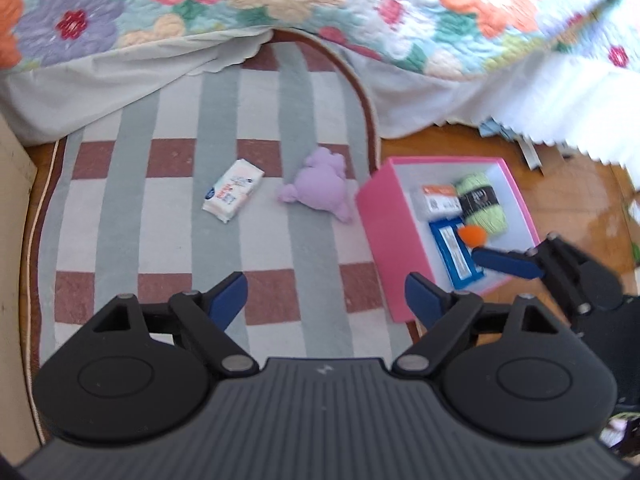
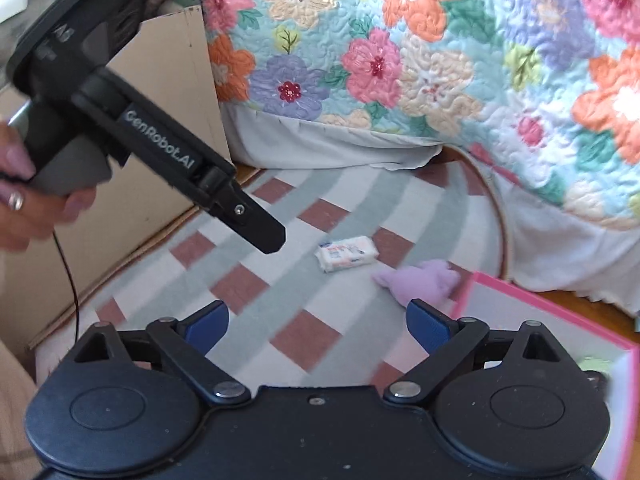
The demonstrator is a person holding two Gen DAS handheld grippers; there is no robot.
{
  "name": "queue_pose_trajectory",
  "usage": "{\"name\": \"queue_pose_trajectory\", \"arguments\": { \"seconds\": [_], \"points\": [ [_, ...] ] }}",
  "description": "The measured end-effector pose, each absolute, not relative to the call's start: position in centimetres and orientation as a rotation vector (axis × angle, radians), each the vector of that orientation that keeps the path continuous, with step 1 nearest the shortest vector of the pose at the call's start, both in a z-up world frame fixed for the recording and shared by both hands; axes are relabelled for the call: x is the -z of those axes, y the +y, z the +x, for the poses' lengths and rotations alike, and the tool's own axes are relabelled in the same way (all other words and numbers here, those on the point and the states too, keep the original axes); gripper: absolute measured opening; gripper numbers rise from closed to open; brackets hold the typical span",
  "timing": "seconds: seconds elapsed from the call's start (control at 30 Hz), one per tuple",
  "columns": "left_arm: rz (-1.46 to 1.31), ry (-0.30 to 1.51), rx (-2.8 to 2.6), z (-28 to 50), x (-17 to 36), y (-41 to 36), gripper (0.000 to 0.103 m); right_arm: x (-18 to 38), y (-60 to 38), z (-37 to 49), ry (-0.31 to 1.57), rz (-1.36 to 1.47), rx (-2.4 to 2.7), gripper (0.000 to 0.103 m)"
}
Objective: Organize objects
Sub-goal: 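Move the left tool to the white wet-wipe pack on the rug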
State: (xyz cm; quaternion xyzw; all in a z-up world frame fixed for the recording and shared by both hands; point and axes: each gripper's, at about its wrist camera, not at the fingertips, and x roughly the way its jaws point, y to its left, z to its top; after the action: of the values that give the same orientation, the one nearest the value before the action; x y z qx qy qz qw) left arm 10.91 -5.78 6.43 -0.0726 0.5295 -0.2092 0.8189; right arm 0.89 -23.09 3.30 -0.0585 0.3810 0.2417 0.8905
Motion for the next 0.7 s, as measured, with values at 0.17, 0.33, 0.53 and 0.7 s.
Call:
{"name": "queue_pose_trajectory", "arguments": {
  "seconds": [0.17,0.33,0.53,0.7],
  "points": [
    [-0.248,1.111,0.385,12.3,-4.0,-3.3,0.087,-0.3,-21.6,3.0,0.766,-0.096,-0.515,0.098],
    [-0.249,1.068,0.322,13.6,-2.3,-1.7,0.092,1.8,-20.0,4.9,0.698,-0.129,-0.574,0.098],
    [-0.281,1.075,0.295,16.0,0.9,-1.0,0.092,4.8,-18.0,7.6,0.725,-0.14,-0.629,0.097],
    [-0.283,1.088,0.292,18.1,3.9,-1.5,0.092,7.3,-17.8,11.2,0.775,-0.116,-0.586,0.097]
  ]
}}
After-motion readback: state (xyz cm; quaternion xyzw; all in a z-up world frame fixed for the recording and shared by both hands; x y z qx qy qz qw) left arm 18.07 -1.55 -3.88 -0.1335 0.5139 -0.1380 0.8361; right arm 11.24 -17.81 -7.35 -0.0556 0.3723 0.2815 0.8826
